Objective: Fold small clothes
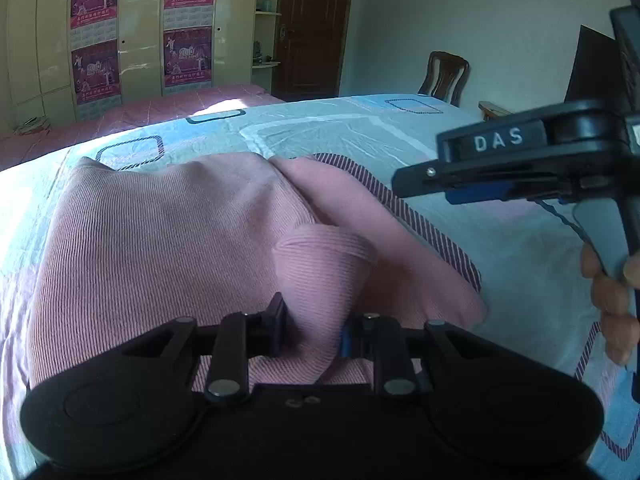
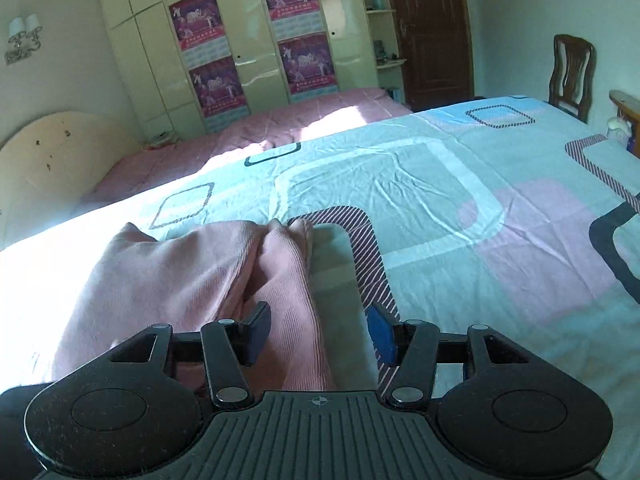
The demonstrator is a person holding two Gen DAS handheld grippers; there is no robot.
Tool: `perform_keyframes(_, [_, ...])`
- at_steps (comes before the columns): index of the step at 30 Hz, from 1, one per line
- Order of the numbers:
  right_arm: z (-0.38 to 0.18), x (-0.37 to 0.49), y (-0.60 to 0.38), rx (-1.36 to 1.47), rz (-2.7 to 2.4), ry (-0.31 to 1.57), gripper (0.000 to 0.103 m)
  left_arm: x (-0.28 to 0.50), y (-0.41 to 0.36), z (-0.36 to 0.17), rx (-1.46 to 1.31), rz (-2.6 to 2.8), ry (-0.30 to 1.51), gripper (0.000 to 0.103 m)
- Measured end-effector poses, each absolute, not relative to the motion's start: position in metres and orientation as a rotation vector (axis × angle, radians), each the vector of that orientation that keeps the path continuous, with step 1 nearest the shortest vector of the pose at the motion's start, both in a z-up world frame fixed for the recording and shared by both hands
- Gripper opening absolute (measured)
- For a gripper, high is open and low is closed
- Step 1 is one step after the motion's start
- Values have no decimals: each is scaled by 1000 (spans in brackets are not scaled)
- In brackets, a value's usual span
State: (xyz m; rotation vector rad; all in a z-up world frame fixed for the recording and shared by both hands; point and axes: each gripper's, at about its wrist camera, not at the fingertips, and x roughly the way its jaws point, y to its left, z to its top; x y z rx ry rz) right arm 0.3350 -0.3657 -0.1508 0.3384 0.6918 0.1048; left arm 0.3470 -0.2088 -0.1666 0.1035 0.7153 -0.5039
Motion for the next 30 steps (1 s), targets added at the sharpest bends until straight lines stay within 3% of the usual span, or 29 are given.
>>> perform_keyframes(2, [-149, 339, -362, 358, 161, 689, 53, 341, -206, -163, 88, -529, 727, 39])
perform_keyframes(10, [-174, 378, -323, 389, 331, 812, 54, 322, -147, -133, 24, -471, 683, 58])
perform_keyframes(14, [-189, 383, -314, 414, 330, 851, 52, 340, -110, -125, -7, -312, 663, 59])
perform_keyframes(16, [-188, 381, -312, 418, 332, 848, 25, 354, -98, -124, -30, -254, 675, 59])
perform_keyframes(19, [-182, 379, -307, 379, 331, 836, 13, 371, -83, -128, -61, -200, 686, 59])
perform_keyframes(27, [-130, 355, -312, 167, 295, 625, 9, 390, -89, -121, -124, -227, 645, 59])
perform_keyframes(30, [-146, 354, -332, 207, 233, 685, 10, 396, -105, -129, -116, -266, 664, 60])
